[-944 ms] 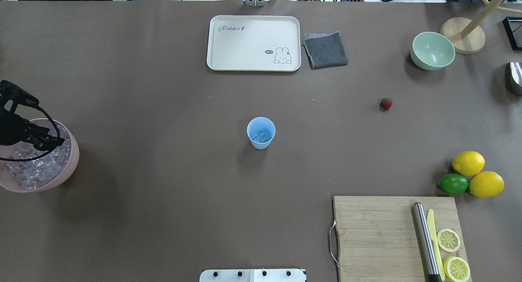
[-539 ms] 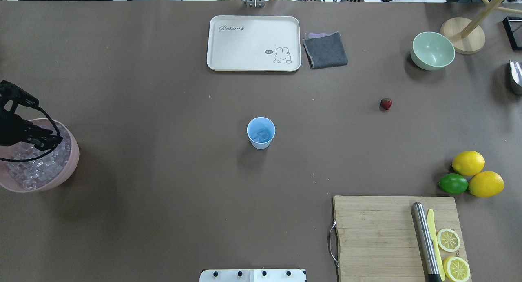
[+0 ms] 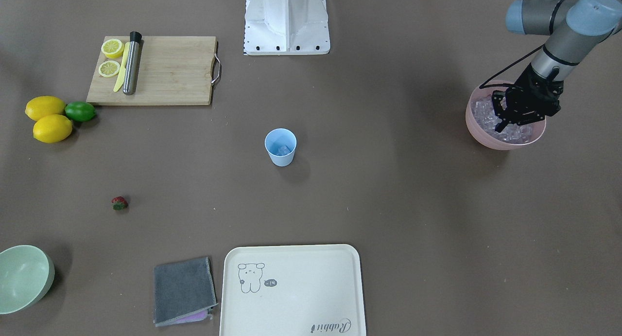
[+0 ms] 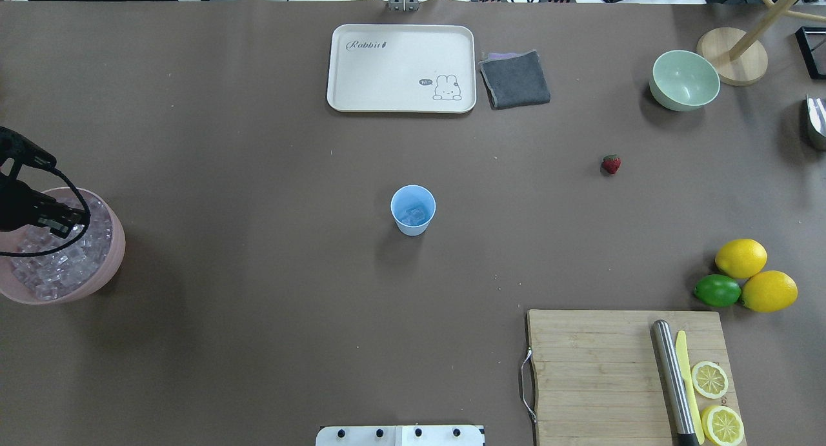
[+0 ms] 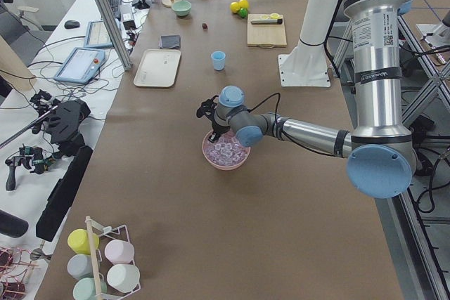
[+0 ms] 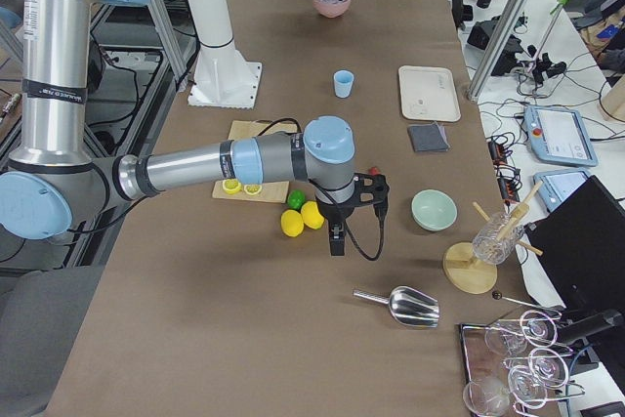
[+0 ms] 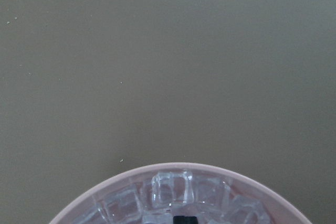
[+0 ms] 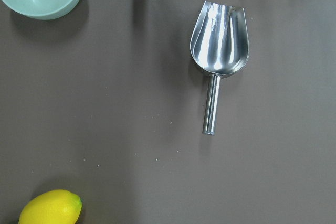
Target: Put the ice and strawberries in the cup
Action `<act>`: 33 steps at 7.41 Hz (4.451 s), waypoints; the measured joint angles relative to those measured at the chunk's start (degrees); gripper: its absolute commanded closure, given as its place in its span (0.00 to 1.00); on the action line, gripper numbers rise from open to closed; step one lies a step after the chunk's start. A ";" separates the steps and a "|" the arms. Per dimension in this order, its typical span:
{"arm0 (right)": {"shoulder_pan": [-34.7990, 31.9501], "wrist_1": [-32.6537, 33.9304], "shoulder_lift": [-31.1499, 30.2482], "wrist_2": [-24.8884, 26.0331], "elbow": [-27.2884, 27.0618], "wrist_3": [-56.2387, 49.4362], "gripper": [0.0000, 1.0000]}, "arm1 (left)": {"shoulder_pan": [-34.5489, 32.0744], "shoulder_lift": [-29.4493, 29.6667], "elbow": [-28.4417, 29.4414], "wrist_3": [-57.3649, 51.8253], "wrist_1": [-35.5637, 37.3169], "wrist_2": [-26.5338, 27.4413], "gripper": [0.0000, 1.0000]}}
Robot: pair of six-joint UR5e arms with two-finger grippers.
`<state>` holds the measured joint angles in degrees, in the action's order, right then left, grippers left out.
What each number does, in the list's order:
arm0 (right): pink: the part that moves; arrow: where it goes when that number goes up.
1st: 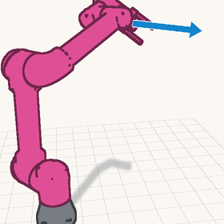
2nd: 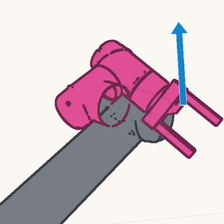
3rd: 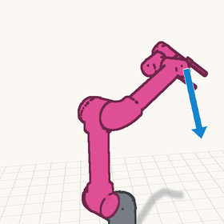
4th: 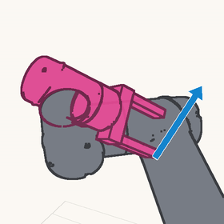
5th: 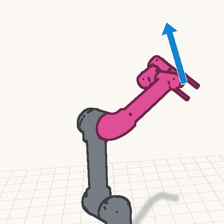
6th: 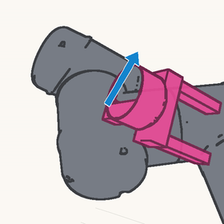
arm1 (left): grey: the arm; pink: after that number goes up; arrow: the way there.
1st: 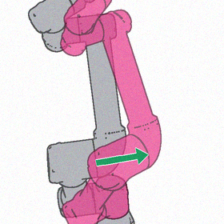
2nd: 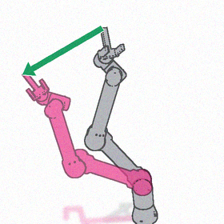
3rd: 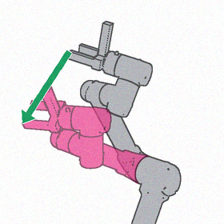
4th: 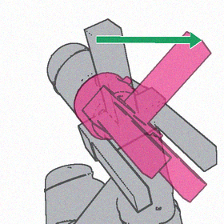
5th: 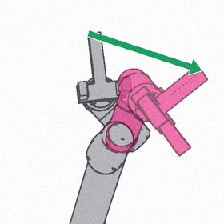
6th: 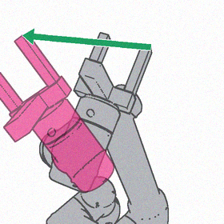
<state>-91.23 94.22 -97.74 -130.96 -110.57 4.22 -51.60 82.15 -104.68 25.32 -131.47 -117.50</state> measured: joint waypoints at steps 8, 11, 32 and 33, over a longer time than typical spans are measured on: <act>0.00 0.00 0.00 0.00 -0.04 0.00 0.00 | -2.69 -1.05 1.02 2.60 0.21 -2.05 0.02; 0.00 0.00 0.00 0.00 0.06 0.00 0.00 | -2.06 -1.62 0.94 7.21 -0.01 -2.06 0.02; 0.01 0.00 0.09 0.00 0.01 0.00 0.00 | 1.93 -3.42 3.68 15.82 -9.80 -3.35 1.00; 0.00 0.00 0.09 0.00 0.01 0.00 0.00 | 1.44 -3.37 3.51 15.82 -9.78 -4.38 1.00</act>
<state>-91.22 94.22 -97.65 -130.96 -110.56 4.22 -50.16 78.78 -101.18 41.13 -141.25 -121.88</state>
